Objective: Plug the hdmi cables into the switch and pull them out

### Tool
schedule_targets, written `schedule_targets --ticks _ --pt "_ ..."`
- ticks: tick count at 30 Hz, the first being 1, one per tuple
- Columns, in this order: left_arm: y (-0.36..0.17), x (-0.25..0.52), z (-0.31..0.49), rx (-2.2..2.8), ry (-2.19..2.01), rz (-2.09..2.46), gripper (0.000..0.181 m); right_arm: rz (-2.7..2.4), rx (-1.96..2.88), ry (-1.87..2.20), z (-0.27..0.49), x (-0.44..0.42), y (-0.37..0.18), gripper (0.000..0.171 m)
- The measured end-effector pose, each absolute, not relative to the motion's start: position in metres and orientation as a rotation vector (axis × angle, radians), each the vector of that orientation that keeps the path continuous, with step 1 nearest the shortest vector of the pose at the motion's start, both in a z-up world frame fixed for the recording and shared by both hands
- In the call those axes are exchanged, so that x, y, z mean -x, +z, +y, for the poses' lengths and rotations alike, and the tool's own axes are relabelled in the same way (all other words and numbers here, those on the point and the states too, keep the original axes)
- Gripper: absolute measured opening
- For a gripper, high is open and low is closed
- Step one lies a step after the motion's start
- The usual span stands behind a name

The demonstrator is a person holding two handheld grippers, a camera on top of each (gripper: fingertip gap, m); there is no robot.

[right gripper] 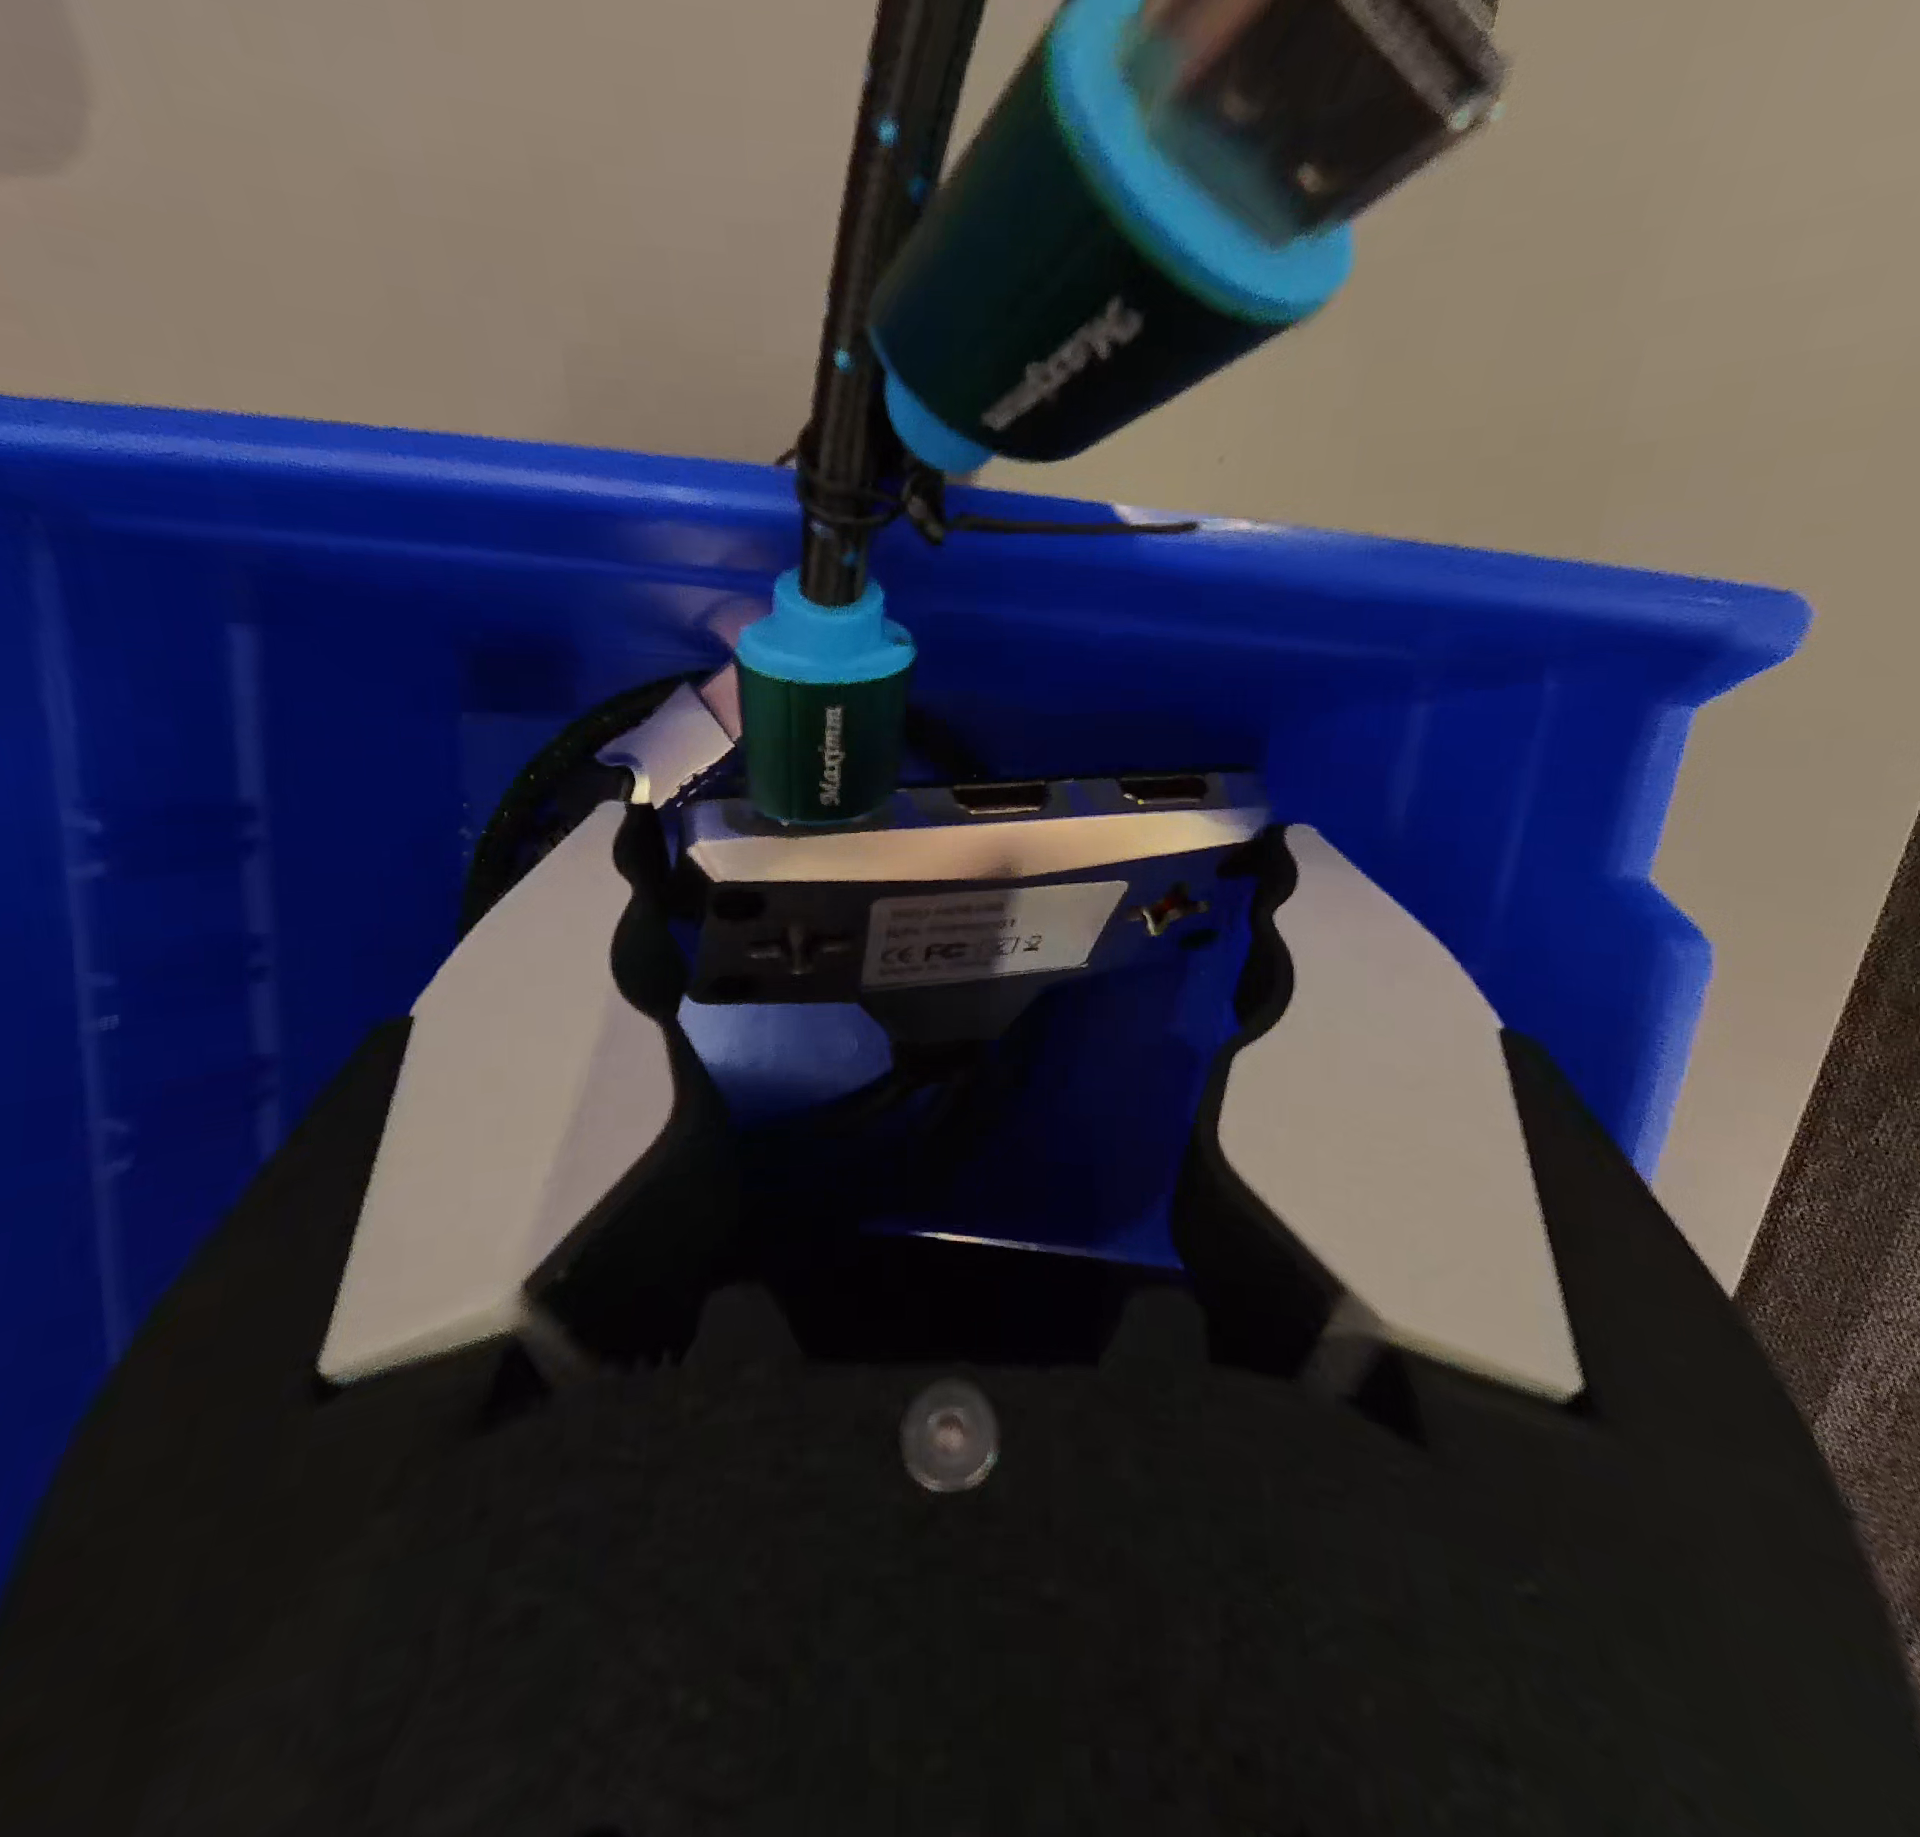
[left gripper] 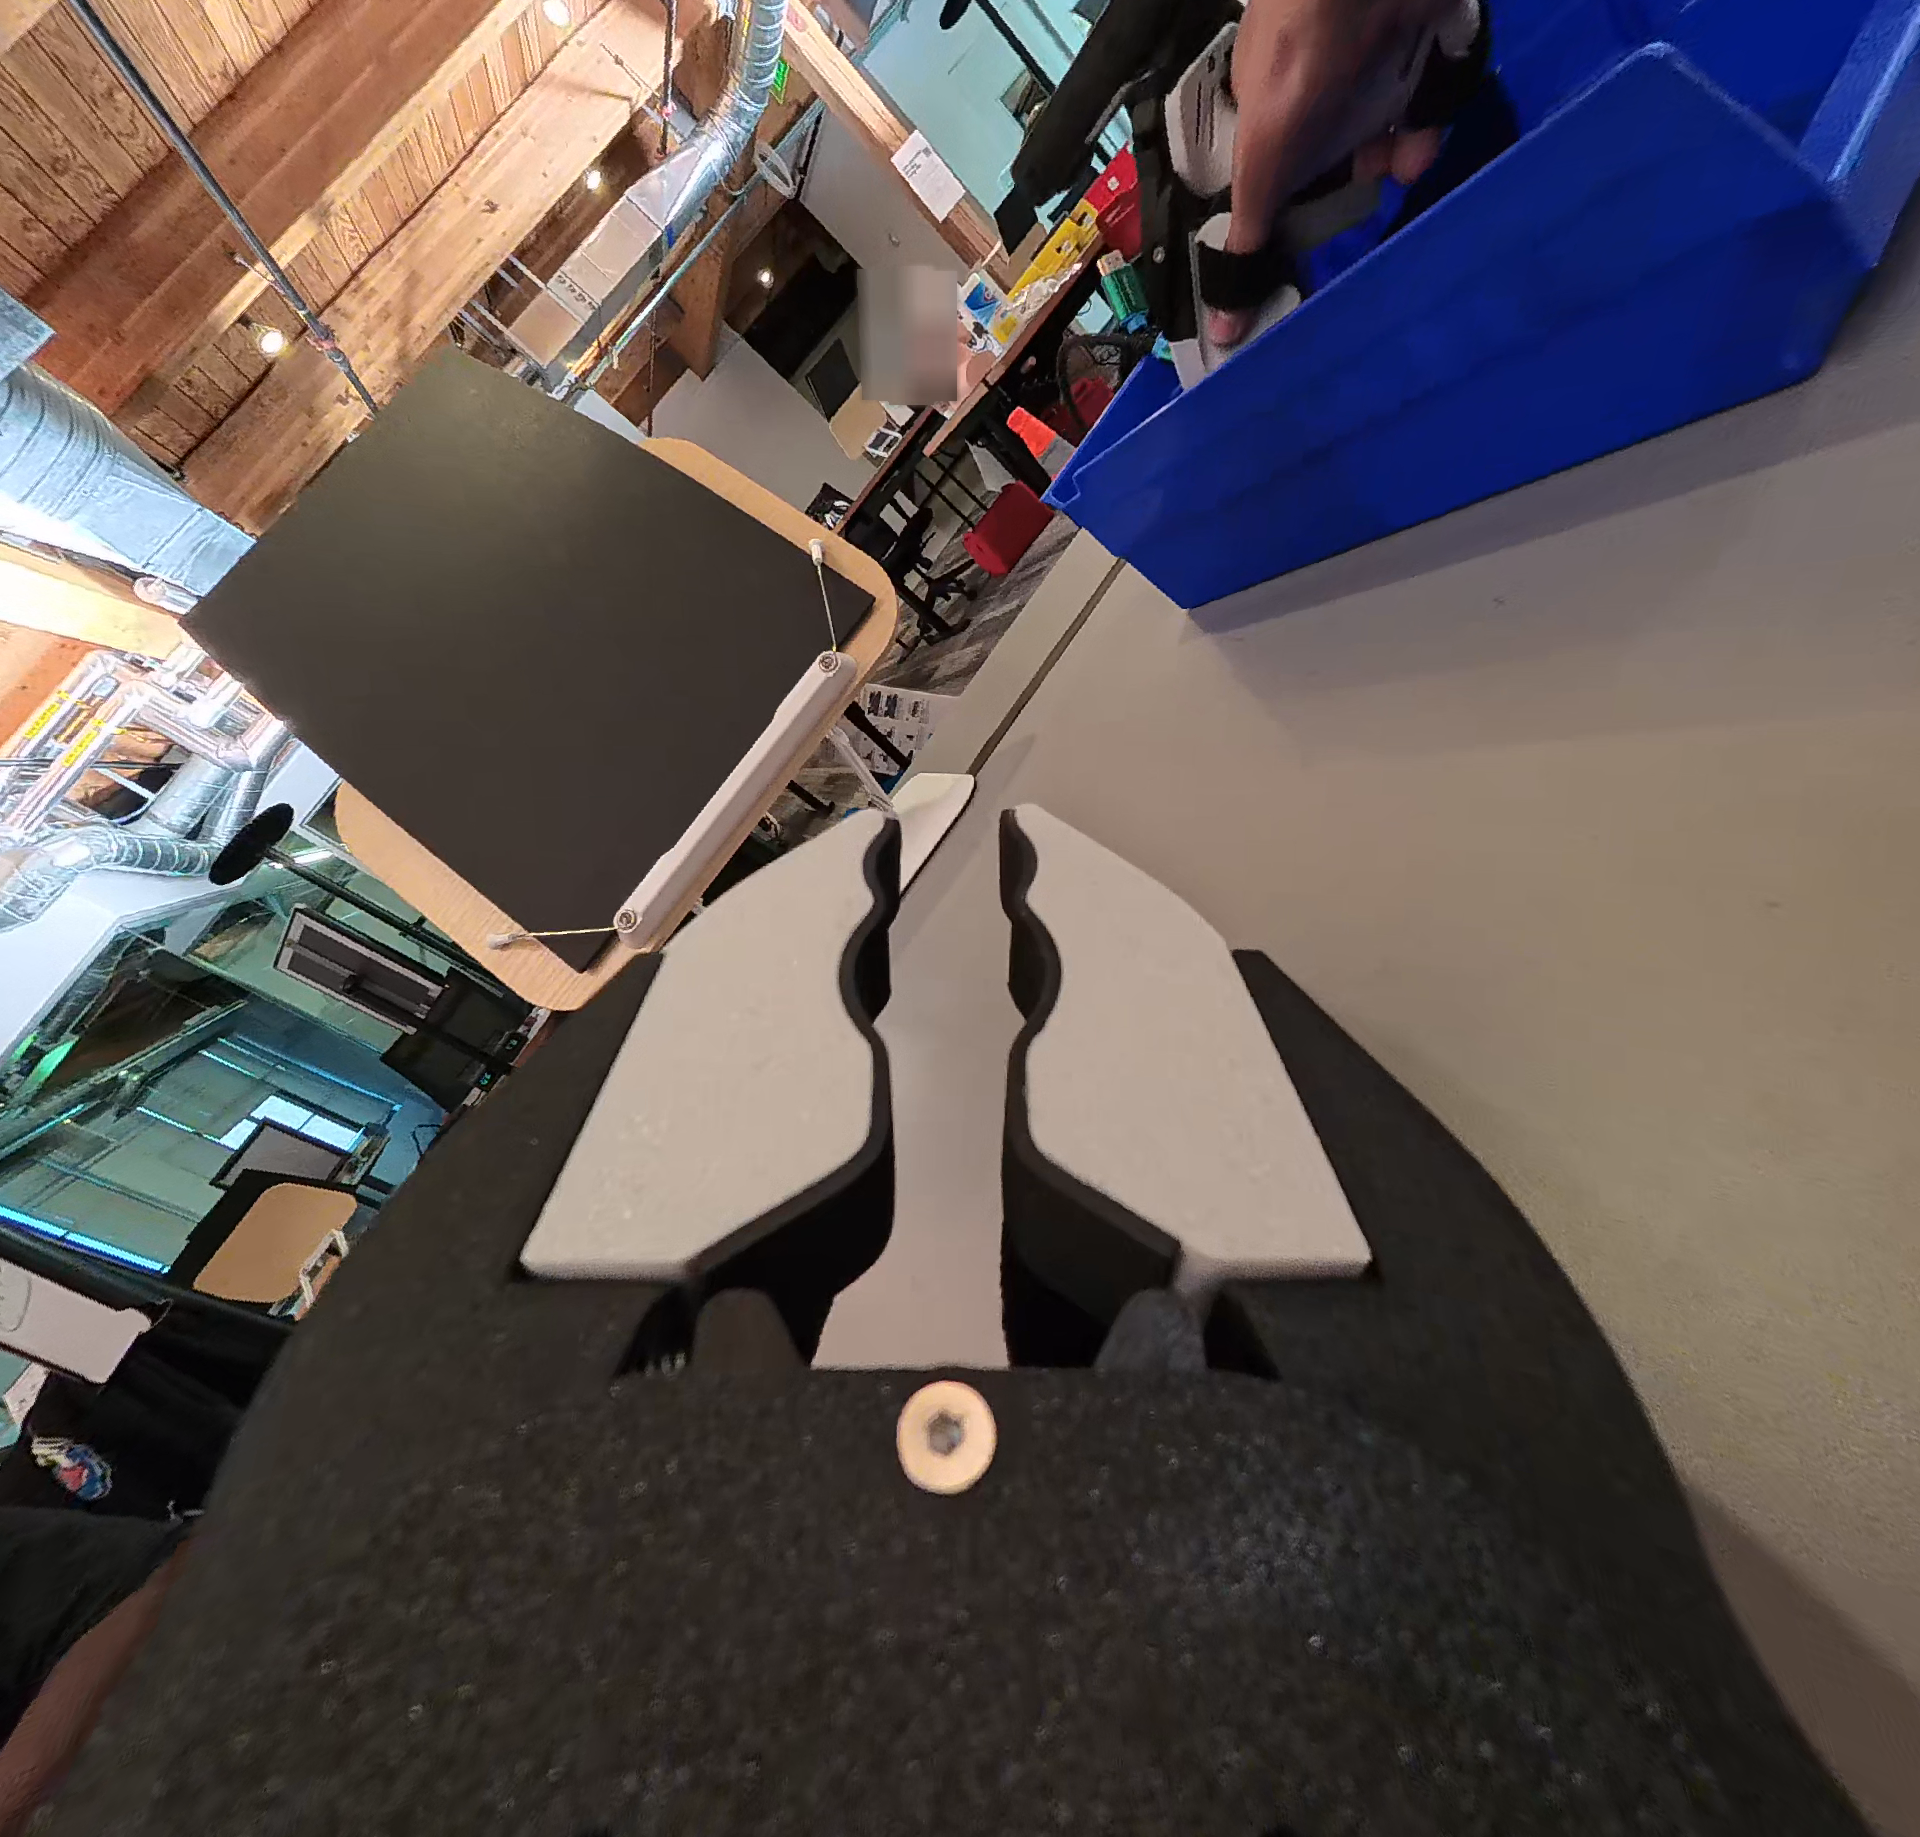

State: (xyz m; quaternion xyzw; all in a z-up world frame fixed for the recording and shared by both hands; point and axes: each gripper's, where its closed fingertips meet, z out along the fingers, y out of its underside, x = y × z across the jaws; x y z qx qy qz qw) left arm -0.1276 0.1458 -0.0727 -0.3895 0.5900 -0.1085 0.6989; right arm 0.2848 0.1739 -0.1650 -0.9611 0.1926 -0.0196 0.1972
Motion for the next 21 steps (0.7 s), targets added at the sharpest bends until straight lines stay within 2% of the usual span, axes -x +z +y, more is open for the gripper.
schedule_targets --ticks 5,8,10,14,16,18,21 --pt "-0.073 0.128 0.146 0.859 -0.228 1.315 0.017 0.491 2.576 0.137 0.176 -0.279 -0.155 0.11" --pt "-0.073 0.131 0.149 0.875 -0.243 1.309 0.017 0.45 2.447 0.235 0.177 -0.266 -0.132 0.12" --pt "-0.073 0.131 0.152 0.891 -0.261 1.309 0.018 0.388 2.414 0.181 0.173 -0.265 -0.107 0.12" --pt "-0.074 0.131 0.152 0.892 -0.264 1.314 0.018 0.321 2.328 0.1 0.176 -0.279 -0.046 0.112" --pt "-0.077 0.13 0.151 0.888 -0.254 1.324 0.018 0.332 2.308 0.016 0.18 -0.306 -0.024 0.101" --pt "-0.078 0.128 0.15 0.883 -0.247 1.331 0.018 0.392 2.338 0.021 0.186 -0.333 -0.025 0.096" --pt "-0.08 0.127 0.152 0.895 -0.245 1.337 0.018 0.513 2.463 0.17 0.191 -0.353 -0.057 0.101"
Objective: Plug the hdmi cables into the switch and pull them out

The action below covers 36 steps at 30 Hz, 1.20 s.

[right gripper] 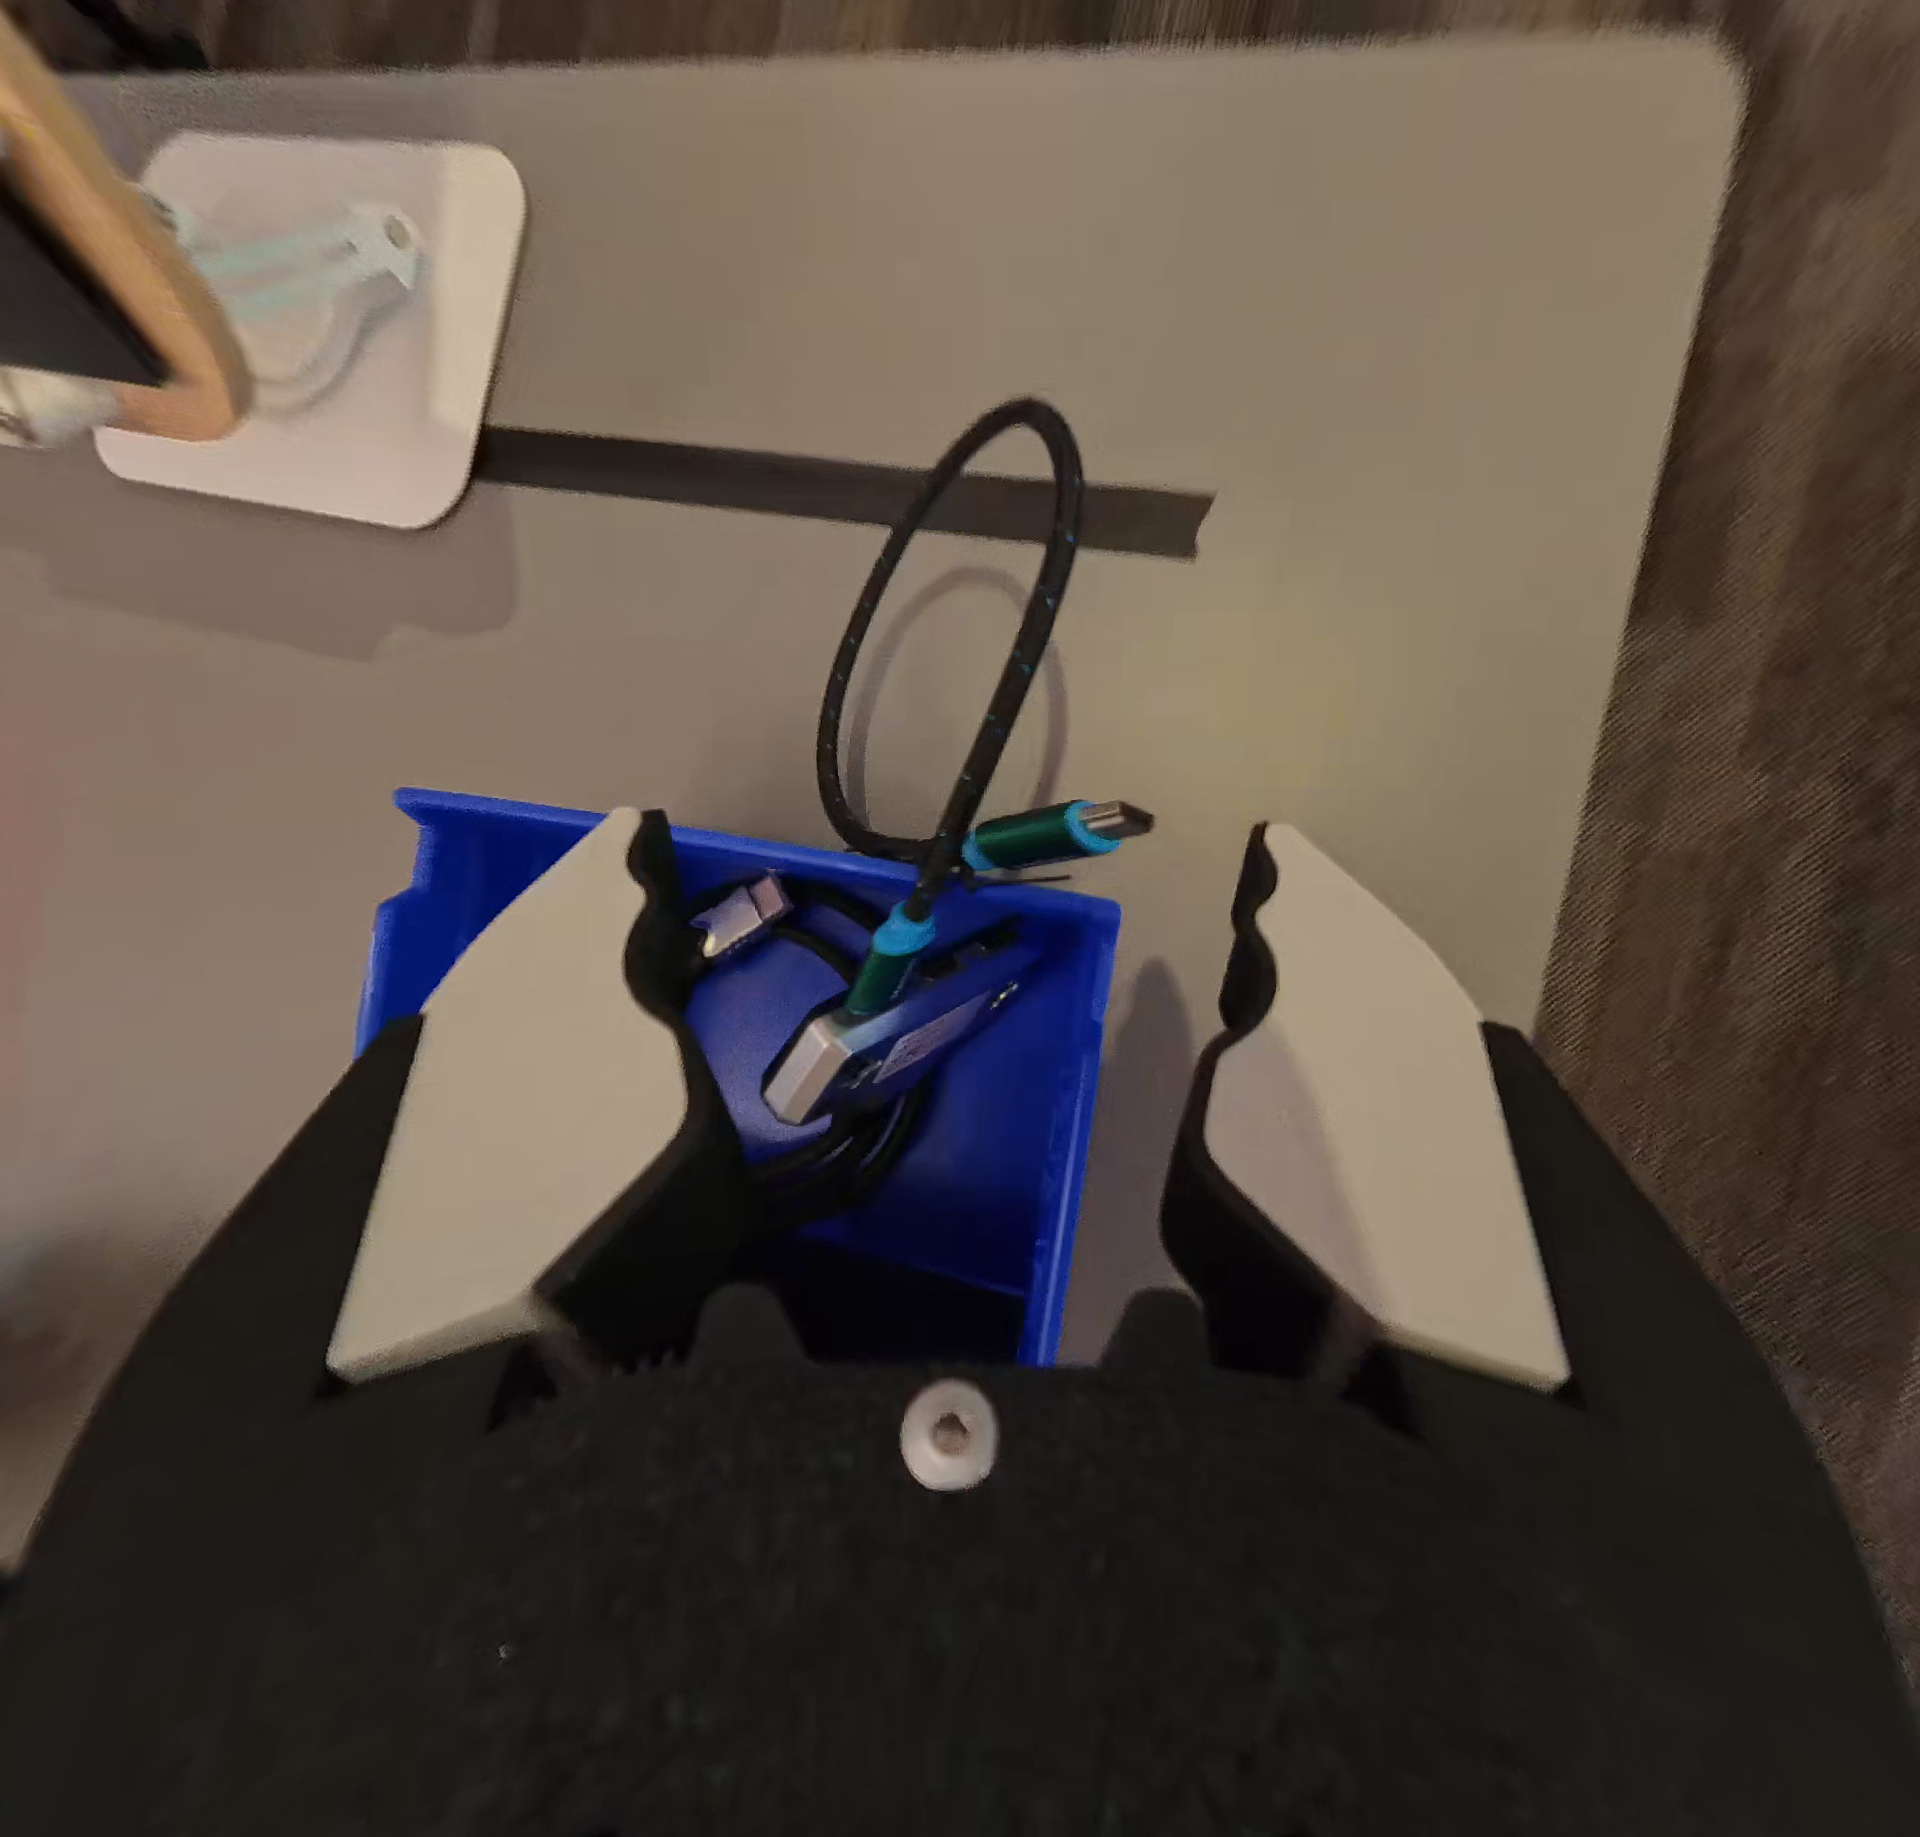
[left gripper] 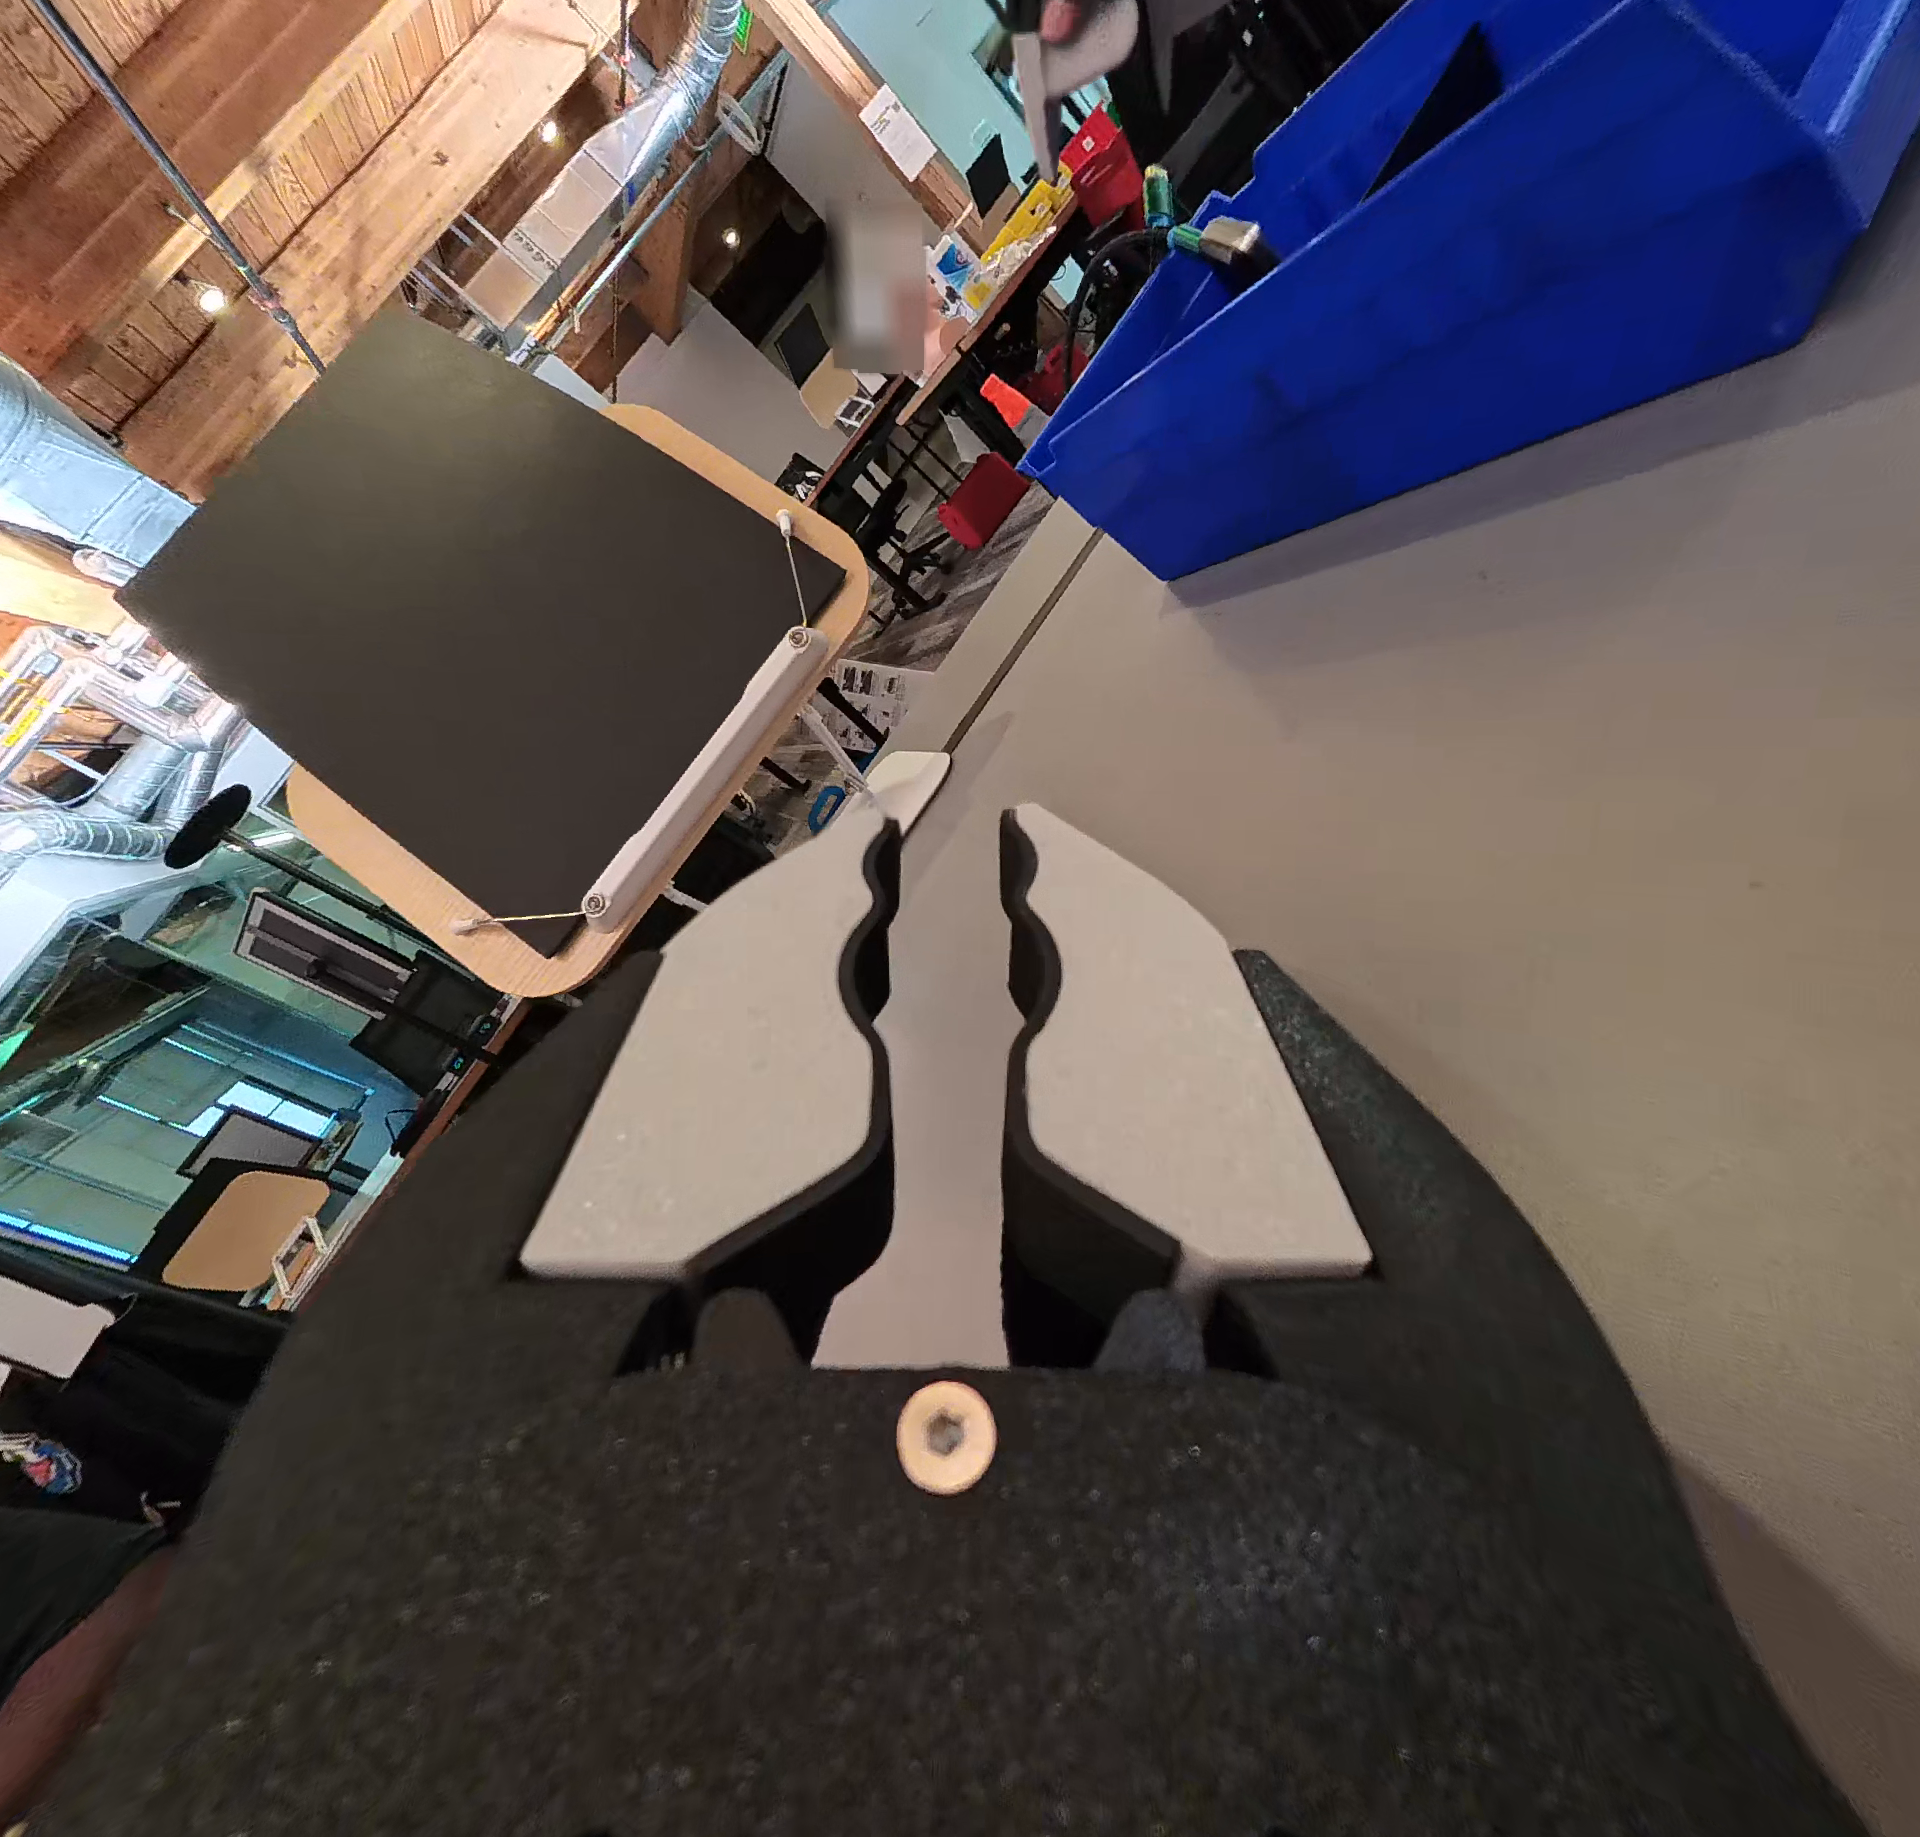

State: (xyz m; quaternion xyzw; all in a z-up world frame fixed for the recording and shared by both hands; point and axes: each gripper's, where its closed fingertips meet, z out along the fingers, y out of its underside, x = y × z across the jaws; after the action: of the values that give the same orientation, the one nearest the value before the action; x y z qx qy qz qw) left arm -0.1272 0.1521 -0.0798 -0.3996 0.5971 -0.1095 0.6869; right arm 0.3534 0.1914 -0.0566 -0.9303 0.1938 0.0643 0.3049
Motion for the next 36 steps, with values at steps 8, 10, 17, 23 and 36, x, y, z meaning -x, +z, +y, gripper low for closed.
schedule_targets --ticks 8,10,17,23,36 --pt "-0.084 0.126 0.154 0.917 -0.237 1.357 0.018 0.354 2.602 0.044 0.198 -0.359 -0.087 0.024" --pt "-0.084 0.127 0.153 0.912 -0.233 1.349 0.018 0.166 2.524 0.03 0.197 -0.349 -0.068 0.015" --pt "-0.087 0.124 0.149 0.91 -0.237 1.361 0.018 0.113 2.453 -0.039 0.171 -0.345 -0.056 0.015" --pt "-0.089 0.123 0.147 0.906 -0.23 1.381 0.018 0.321 2.566 0.106 0.18 -0.353 -0.081 0.076" --pt "-0.087 0.125 0.145 0.907 -0.24 1.387 0.018 -0.162 2.229 0.129 0.184 -0.323 -0.03 0.01"
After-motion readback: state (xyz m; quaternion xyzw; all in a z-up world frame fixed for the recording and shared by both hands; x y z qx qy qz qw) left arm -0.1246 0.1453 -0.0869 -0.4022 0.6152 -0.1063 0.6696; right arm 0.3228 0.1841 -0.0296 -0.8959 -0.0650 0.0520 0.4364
